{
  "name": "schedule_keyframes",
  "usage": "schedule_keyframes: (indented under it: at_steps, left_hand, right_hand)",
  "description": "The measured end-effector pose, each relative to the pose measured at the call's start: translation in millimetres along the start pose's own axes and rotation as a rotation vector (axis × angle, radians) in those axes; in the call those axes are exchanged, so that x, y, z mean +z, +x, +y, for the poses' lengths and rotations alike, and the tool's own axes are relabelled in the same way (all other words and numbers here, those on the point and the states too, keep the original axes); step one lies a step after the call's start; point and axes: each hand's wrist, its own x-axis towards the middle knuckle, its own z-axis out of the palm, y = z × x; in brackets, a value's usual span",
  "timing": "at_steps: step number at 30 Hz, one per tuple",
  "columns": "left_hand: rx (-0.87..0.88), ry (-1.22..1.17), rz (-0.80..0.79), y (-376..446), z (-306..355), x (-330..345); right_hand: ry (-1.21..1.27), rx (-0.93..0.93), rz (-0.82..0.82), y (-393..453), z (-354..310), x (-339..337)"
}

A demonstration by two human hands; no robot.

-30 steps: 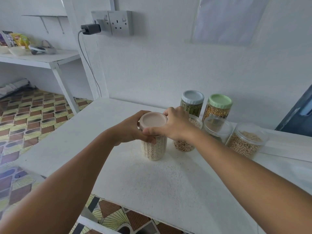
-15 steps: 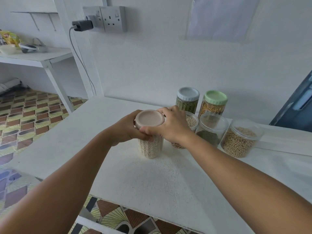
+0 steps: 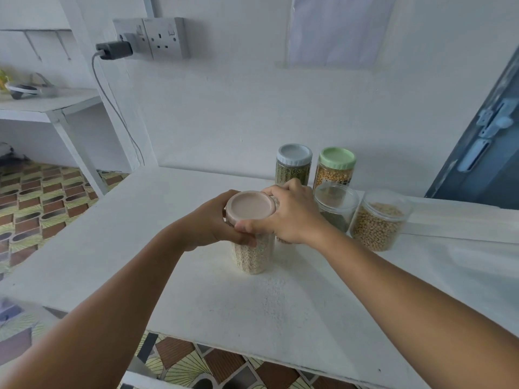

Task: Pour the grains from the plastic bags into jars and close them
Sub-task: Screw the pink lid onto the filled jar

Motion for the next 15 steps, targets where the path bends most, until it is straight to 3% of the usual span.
schedule_keyframes:
  at_steps: [15]
  left_hand:
    - [0.176,0.027,-0.218,54.9,65.9,129.7]
  right_hand:
    - [0.008,0.224,0.121,-86.2,102.5,-80.7]
